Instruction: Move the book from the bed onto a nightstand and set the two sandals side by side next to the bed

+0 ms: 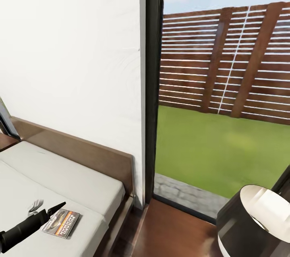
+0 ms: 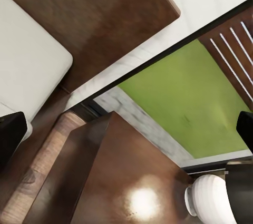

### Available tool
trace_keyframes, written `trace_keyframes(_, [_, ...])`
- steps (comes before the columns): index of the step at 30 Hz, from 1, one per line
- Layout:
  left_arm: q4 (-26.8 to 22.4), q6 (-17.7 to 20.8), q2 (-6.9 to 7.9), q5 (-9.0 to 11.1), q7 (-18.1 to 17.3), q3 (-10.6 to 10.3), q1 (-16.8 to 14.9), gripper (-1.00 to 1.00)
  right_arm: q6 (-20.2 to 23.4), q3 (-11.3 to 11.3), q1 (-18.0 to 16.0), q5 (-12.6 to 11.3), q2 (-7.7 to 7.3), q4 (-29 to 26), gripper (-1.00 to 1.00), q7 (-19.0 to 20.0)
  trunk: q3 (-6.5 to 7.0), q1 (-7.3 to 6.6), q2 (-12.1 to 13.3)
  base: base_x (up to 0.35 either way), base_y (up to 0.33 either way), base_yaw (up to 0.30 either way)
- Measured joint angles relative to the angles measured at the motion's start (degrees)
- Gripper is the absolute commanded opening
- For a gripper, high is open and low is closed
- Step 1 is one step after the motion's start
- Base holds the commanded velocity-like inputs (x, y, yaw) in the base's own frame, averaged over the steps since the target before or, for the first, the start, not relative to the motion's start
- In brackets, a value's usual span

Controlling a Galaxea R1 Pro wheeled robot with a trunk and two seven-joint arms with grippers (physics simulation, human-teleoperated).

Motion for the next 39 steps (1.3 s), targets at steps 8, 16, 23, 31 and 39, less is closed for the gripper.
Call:
trace_keyframes(8, [-0.01, 0.0, -0.01, 0.0, 0.0, 0.0, 0.0, 1.0, 0.0, 0.0, 0.0, 0.0, 0.0, 0.0, 1.0, 0.08, -0.06, 0.0, 0.0, 0.0, 0.0, 0.0])
trace_keyframes(16, [-0.02, 0.0, 0.0, 0.01, 0.0, 0.0, 0.0, 1.0, 0.0, 0.0, -0.02, 0.0, 0.0, -0.03, 1.0, 0.09, -0.67, 0.0, 0.0, 0.0, 0.0, 0.0])
trace_keyframes(23, [-0.01, 0.0, 0.01, 0.0, 0.0, 0.0, 0.0, 1.0, 0.0, 0.0, -0.02, 0.01, 0.0, 0.01, 1.0, 0.09, -1.29, 0.0, 0.0, 0.0, 0.0, 0.0])
trace_keyframes(31, [-0.01, 0.0, -0.01, 0.0, 0.01, 0.0, 0.0, 1.0, 0.0, 0.0, -0.01, 0.02, 0.0, 0.0, 1.0, 0.09, -2.01, 0.0, 0.0, 0.0, 0.0, 0.0])
trace_keyframes(39, [0.01, 0.0, -0.01, 0.03, 0.01, 0.0, 0.0, 1.0, 0.0, 0.0, -0.02, 0.02, 0.0, 0.0, 1.0, 0.09, -2.72, 0.0, 0.0, 0.0, 0.0, 0.0])
